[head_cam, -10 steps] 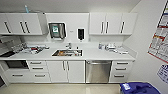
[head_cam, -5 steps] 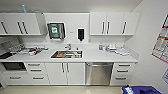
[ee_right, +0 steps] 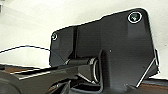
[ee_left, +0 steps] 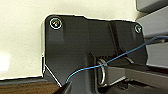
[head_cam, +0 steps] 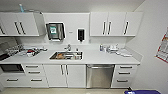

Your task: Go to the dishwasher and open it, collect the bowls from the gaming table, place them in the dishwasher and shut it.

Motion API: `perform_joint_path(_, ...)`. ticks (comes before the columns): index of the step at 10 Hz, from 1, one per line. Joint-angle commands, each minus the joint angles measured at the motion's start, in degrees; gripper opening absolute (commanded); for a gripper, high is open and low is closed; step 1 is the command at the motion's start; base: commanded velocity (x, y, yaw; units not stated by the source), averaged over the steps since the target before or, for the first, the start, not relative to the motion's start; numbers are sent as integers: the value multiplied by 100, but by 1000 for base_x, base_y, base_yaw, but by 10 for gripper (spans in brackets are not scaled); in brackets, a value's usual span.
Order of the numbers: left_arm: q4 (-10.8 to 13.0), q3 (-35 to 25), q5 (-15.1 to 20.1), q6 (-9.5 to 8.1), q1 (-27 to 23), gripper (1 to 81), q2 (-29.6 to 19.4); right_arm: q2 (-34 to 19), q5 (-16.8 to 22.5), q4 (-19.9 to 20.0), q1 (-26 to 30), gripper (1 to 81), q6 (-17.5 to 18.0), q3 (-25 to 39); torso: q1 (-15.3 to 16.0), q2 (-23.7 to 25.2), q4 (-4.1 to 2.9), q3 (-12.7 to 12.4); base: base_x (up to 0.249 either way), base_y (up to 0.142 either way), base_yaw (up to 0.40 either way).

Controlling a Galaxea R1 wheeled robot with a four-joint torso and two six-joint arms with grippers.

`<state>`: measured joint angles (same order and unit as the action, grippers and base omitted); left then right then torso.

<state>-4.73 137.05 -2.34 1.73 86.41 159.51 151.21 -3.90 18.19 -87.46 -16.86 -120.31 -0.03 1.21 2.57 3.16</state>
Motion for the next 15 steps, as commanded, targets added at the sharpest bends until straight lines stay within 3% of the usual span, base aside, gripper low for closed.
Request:
perform_joint_path(1, 34, -46, 331, 47, -260, 811, -112, -97, 355, -26, 250, 811, -19, 88, 3, 0, 0, 0, 139, 0, 0)
perform_joint_path(15, 34, -37, 331, 47, -242, 811, -51, -45, 355, -26, 276, 811, -10, 70, 3, 5, 0, 0, 139, 0, 0)
